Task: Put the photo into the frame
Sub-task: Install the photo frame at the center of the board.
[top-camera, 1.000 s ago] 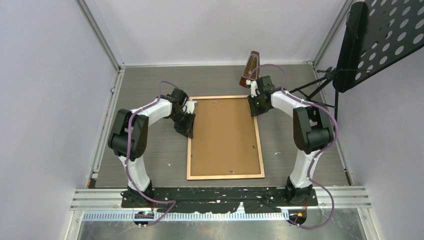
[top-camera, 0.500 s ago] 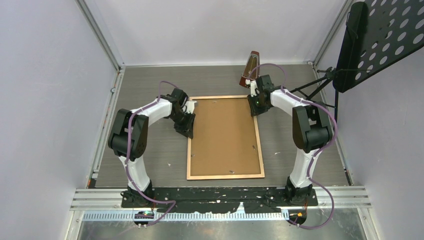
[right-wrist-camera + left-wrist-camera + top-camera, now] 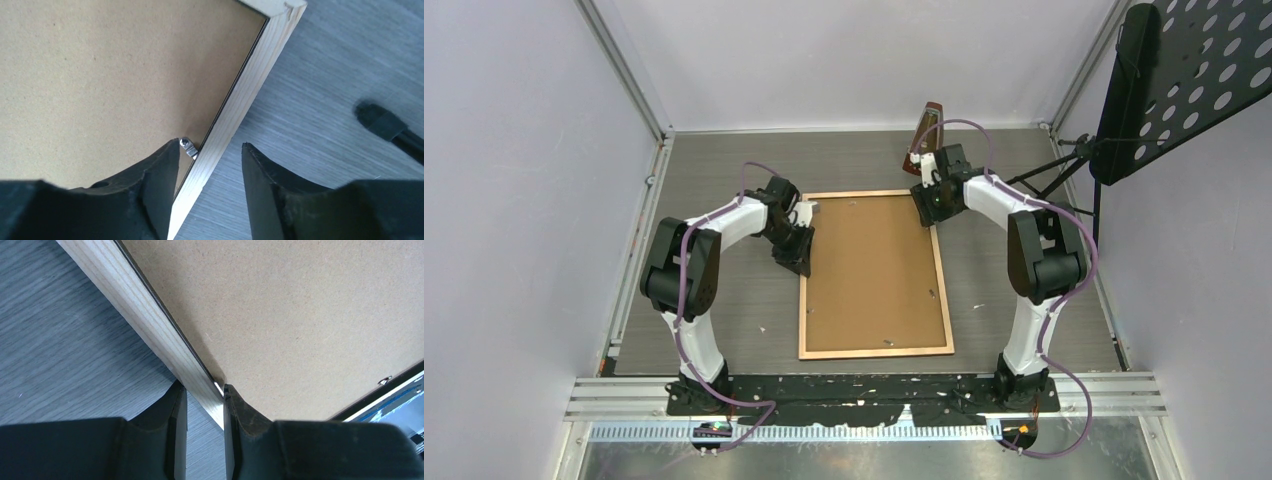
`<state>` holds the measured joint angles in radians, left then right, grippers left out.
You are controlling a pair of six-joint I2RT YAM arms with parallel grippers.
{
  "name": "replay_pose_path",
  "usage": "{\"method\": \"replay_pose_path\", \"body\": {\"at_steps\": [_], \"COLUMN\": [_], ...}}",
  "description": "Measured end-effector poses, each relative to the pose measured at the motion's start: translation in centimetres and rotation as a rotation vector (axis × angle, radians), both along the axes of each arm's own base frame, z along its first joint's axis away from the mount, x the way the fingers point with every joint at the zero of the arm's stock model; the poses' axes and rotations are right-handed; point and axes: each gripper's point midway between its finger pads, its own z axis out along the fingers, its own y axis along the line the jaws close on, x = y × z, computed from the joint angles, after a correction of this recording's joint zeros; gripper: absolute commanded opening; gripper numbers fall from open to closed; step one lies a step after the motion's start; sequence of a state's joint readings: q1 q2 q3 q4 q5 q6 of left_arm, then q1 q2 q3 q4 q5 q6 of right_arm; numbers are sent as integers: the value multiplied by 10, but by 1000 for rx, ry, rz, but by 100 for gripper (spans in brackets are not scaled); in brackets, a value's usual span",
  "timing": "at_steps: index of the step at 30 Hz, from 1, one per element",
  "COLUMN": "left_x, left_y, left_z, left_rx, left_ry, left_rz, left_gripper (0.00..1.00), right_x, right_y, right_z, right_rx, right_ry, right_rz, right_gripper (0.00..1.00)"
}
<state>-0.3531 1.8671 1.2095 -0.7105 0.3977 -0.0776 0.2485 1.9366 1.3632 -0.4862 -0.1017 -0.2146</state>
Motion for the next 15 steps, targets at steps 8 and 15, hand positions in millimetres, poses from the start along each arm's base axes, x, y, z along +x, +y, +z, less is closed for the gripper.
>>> {"method": "replay_pose_path", "body": {"at_steps": [8, 15], "left_x": [0, 0], "left_y": [0, 0], "left_z": [0, 0], "left_rx": [-1, -5], "left_ry": [1, 2], "left_rz": [1, 2], "left_gripper": [0, 0], "right_x": [0, -34], "right_y": [0, -7], "right_z": [12, 33], "right_rx": [18, 42], "right_ry": [-35, -53], "right_rz": [-3, 4], "right_gripper": [59, 60]}}
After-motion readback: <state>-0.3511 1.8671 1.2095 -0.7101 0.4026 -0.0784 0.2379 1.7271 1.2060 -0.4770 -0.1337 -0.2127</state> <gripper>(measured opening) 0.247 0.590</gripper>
